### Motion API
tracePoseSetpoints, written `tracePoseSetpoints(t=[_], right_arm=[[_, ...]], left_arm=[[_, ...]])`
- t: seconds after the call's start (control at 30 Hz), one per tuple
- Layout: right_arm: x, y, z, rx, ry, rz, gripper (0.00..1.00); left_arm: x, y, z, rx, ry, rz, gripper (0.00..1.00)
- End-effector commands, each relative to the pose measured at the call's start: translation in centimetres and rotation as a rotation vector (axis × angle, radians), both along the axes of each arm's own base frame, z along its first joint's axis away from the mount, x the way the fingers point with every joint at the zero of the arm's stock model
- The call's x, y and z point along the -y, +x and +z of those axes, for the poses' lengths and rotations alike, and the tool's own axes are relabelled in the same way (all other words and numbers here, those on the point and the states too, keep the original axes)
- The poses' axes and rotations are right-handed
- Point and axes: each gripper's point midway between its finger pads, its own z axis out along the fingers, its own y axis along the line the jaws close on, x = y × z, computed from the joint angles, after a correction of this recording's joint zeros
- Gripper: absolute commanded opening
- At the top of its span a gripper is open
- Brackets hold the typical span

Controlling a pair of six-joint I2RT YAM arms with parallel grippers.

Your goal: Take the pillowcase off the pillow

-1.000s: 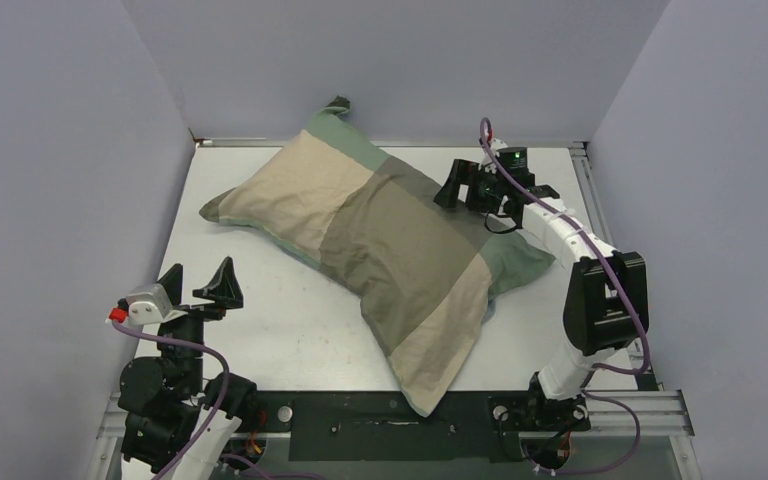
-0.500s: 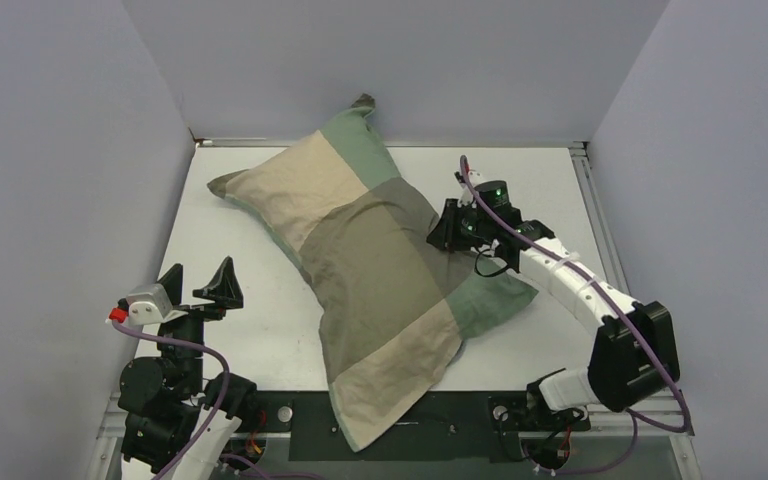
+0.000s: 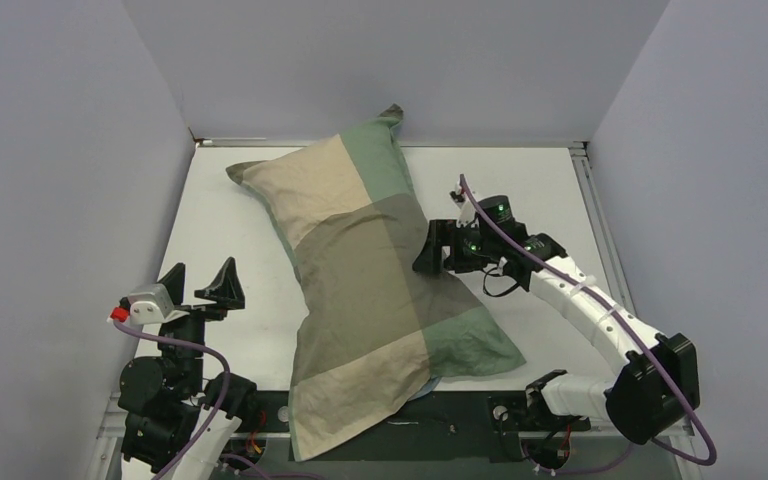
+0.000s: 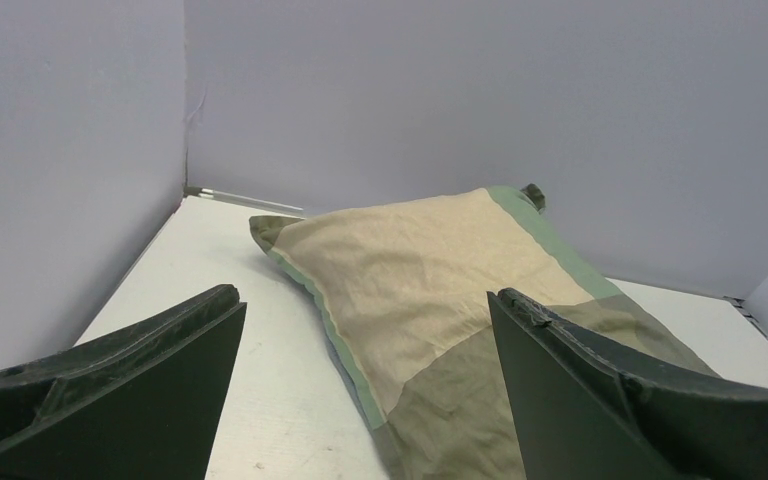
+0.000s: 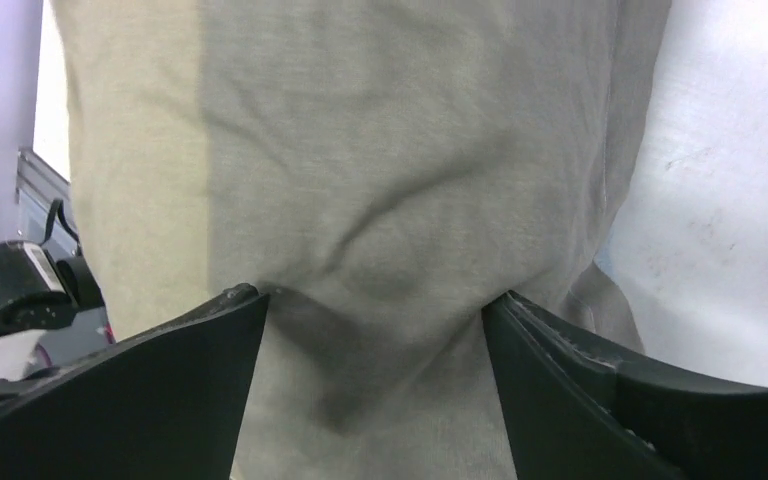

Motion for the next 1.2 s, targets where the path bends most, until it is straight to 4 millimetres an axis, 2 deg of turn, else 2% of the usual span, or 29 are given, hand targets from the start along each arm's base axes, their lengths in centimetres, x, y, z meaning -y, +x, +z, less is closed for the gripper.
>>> tracePoseSetpoints(t=[0.0,0.03,0.07,0.17,0.33,0.53,0.67,0.87,1.03,1.1,1.13,1.17], right_arm=[[0.6,2.3,5.4,0.144,0.035,0.044,0.94],[1.1,3.2,6.2,0.163,0.046,0.03,0.98],[1.7,4.1,6.9,0.181,0.055,0.017,0.92],[2.8,6.8,8.3,0.218,0.081,-0.016,0.9],[1.5,10.4,9.1,0.236,0.155,-0.005,0.9],[0.6,15.1,7.3,0.212,0.225,-0.035,0.9],[-0.7,17.4,4.2,0.143,0.27,-0.024,0.9],[-3.7,18.4,0.1,0.047,0.406,0.042,0.9],[-6.3,16.9,-2.0,-0.009,0.525,0.127,0.9],[-6.9,16.3,-2.6,-0.025,0.552,0.151,0.96],[-7.1,16.2,-2.9,-0.032,0.557,0.161,0.93],[-7.3,16.1,-3.0,-0.035,0.56,0.169,0.82]], left_arm=[[0.5,0.1,0.8,0.017,-0.005,-0.028,0.96],[0.5,0.1,0.7,0.016,-0.005,-0.027,0.96],[0.5,0.1,0.7,0.014,-0.002,-0.027,0.96],[0.6,0.3,0.6,0.006,0.001,-0.029,0.96],[0.9,0.4,0.5,-0.001,0.006,-0.04,0.96],[1.0,0.4,0.6,0.001,0.008,-0.045,0.96],[1.1,0.3,0.7,0.005,0.01,-0.053,0.96],[1.2,0.3,0.8,0.009,0.012,-0.057,0.96],[1.2,0.4,0.7,0.007,0.014,-0.059,0.96],[1.3,0.4,0.7,0.007,0.016,-0.06,0.96],[1.3,0.4,0.8,0.008,0.016,-0.06,0.96],[1.3,0.4,0.8,0.008,0.015,-0.06,0.96]])
